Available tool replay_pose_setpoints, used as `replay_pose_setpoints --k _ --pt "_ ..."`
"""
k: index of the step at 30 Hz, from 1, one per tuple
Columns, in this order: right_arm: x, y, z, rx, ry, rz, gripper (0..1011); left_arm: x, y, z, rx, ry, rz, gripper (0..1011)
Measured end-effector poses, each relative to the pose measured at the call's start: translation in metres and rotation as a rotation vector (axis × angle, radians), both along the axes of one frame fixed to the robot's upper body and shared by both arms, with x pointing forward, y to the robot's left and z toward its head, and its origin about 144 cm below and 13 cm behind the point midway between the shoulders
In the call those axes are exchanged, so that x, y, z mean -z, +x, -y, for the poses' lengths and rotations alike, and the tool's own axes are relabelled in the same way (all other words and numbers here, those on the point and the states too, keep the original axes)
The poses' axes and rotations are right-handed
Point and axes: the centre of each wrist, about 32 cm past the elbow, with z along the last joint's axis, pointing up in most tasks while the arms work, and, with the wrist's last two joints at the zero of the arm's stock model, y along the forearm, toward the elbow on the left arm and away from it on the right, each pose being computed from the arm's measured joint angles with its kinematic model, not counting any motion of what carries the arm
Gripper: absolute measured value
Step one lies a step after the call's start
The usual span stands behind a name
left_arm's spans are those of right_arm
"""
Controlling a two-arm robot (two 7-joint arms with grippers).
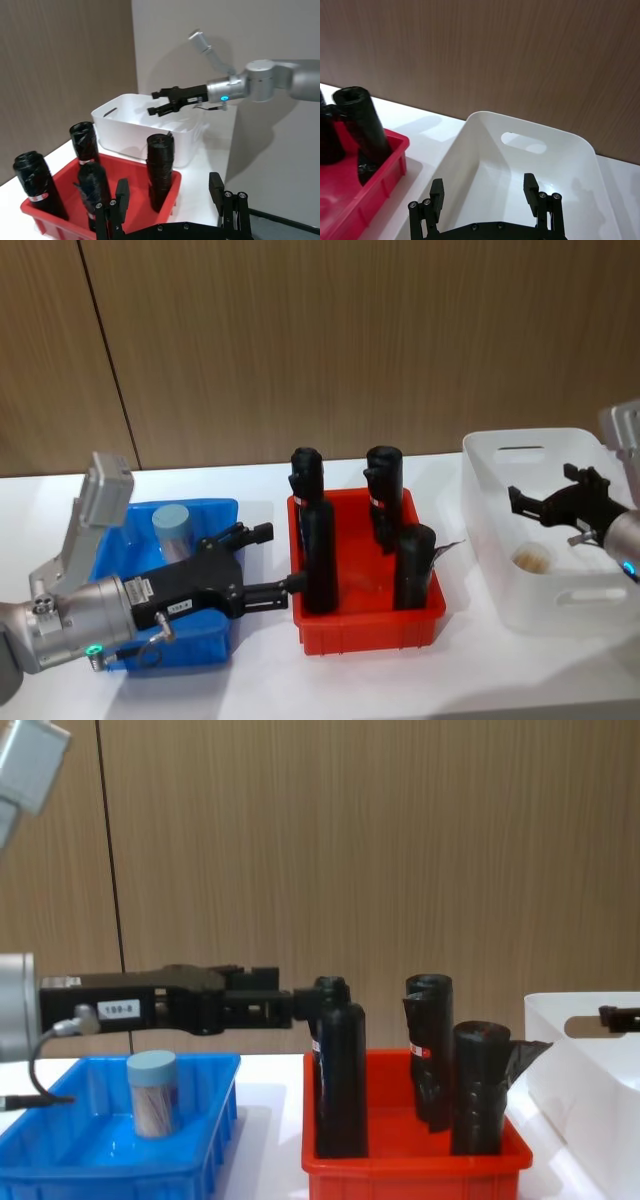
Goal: Pick the cotton swabs from the blue box and place them into the white box.
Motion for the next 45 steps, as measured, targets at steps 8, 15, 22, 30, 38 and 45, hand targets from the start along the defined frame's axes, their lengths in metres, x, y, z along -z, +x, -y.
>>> replay_pose_setpoints --k 8,15,22,30,38,45 --pt "0.007 -0.020 -0.015 -0.016 0.018 0.037 1002 0.003 -0.007 0.013 -0.080 0.026 0.022 1004" --pt "0.012 -0.038 -0.027 -0.029 0.037 0.067 1002 0.006 -0.012 0.024 -0.145 0.045 0.041 1004" --pt "0.015 -0.057 -0.039 -0.041 0.059 0.095 1002 0.009 -0.019 0.036 -0.216 0.063 0.066 1004" --pt "0.016 -0.078 -0.051 -0.051 0.089 0.126 1002 0.011 -0.026 0.047 -0.288 0.076 0.094 1004" --pt "0.016 -0.102 -0.064 -0.060 0.126 0.157 1002 0.014 -0.034 0.060 -0.366 0.085 0.126 1004" --pt "0.014 -0.123 -0.074 -0.065 0.161 0.183 1002 0.015 -0.042 0.070 -0.430 0.090 0.154 1004"
